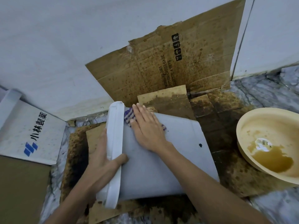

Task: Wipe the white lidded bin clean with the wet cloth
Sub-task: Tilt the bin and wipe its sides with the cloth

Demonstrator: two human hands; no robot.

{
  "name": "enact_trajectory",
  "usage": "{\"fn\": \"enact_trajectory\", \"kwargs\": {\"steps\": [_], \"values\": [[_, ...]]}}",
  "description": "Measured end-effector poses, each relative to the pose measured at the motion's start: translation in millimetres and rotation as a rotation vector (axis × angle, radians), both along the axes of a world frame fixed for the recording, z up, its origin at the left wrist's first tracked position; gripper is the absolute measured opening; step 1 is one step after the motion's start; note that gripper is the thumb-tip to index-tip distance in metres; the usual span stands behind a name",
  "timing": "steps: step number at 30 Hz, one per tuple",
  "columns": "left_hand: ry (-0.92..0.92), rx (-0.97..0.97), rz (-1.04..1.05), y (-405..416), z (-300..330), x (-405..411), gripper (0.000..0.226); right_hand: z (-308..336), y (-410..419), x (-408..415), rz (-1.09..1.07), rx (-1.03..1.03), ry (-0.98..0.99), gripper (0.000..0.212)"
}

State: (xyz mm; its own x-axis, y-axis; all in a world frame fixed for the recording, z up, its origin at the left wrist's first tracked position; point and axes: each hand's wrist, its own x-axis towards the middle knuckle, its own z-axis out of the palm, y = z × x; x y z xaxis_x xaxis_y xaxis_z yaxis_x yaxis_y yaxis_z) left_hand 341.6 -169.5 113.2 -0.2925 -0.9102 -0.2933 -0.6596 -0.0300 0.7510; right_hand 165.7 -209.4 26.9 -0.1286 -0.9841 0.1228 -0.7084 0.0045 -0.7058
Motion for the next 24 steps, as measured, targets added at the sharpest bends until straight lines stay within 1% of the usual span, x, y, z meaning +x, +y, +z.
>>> {"fn": "enact_trajectory", "kwargs": {"steps": [3, 4, 6, 9, 11, 13, 15, 18, 20, 22, 24], "values": [[0.059, -0.024, -0.02, 3.2, -5.6, 10.6, 0.09, -9.8, 46.1, 12.5, 0.124, -0.041, 0.094, 0.056], [0.08, -0.033, -0.002, 4.9, -7.2, 12.2, 0.088, -17.4, 58.0, 8.8, 0.136, -0.039, 0.122, 0.056], [0.114, -0.037, 0.043, 7.1, -11.4, 13.5, 0.085, -31.1, 65.0, -11.9, 0.077, -0.006, 0.148, 0.057], [0.127, -0.049, 0.051, 6.2, -15.6, 11.2, 0.093, -45.2, 42.8, -48.3, -0.092, 0.081, 0.095, 0.058], [0.115, -0.048, 0.035, 5.2, -15.2, 8.9, 0.099, -41.7, 16.1, -56.3, -0.167, 0.111, 0.062, 0.057], [0.11, -0.045, 0.024, 3.6, -15.3, 7.7, 0.102, -30.4, -8.4, -41.4, -0.174, 0.113, 0.051, 0.056], [0.095, -0.047, 0.006, 2.2, -15.4, 6.7, 0.103, -13.8, -15.5, -14.3, -0.119, 0.043, 0.044, 0.055], [0.073, -0.072, -0.015, 2.7, -15.9, 5.7, 0.102, 0.7, 18.1, 12.8, -0.01, -0.054, 0.011, 0.054], [0.084, -0.074, -0.013, 4.1, -14.9, 6.7, 0.099, -8.8, 54.4, 7.7, 0.063, -0.06, 0.056, 0.053], [0.102, -0.052, 0.002, 6.3, -12.4, 7.0, 0.098, -30.5, 77.3, -19.1, 0.034, -0.004, 0.099, 0.053], [0.097, -0.042, 0.006, 9.1, -9.1, 5.6, 0.098, -53.0, 81.8, -58.4, -0.055, 0.102, 0.114, 0.053]]}}
